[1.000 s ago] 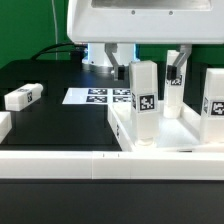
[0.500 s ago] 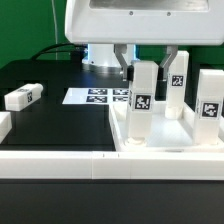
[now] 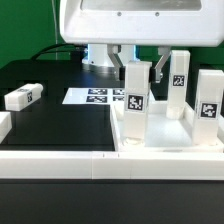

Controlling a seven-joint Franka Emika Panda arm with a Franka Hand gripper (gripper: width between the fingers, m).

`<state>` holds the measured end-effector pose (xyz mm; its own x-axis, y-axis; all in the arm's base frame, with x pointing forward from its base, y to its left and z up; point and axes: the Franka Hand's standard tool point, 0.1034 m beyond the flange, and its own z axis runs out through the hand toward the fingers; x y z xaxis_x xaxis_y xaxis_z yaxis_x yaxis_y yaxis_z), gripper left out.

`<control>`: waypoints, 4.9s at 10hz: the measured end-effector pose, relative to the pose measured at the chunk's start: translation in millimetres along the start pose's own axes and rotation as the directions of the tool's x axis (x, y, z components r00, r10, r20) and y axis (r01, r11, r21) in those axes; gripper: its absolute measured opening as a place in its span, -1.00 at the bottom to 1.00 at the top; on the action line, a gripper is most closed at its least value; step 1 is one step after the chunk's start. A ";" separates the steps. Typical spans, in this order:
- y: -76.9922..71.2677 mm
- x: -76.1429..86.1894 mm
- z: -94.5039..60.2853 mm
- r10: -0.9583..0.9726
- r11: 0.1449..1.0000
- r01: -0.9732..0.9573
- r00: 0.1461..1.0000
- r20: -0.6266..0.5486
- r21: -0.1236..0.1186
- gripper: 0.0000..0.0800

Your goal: Assemble desk

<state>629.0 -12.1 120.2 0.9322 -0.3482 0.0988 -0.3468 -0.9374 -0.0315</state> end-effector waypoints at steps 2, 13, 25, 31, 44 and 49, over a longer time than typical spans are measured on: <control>1.3 0.7 0.3 0.200 0.980 -0.200 0.980 -0.001 0.002 -0.27; -7.8 -3.3 1.7 0.905 0.425 -0.905 0.425 0.027 -0.017 -0.27; -5.9 -0.8 1.7 0.404 0.915 -0.404 0.915 0.020 0.009 0.62; -15.0 -4.9 2.4 -0.171 0.985 0.171 0.985 0.013 -0.002 0.62; -0.9 1.0 3.3 0.140 0.990 -0.140 0.990 0.013 0.020 -0.28; -4.8 -0.7 4.2 0.620 0.784 -0.621 0.784 0.023 0.010 -0.27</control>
Offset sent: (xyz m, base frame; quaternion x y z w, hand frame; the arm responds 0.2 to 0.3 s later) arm -0.0032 0.0006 -0.0035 -0.0127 -0.0401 0.2783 0.9596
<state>630.5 -7.4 116.2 0.5181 -0.8546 0.0346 -0.8495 -0.5188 -0.0961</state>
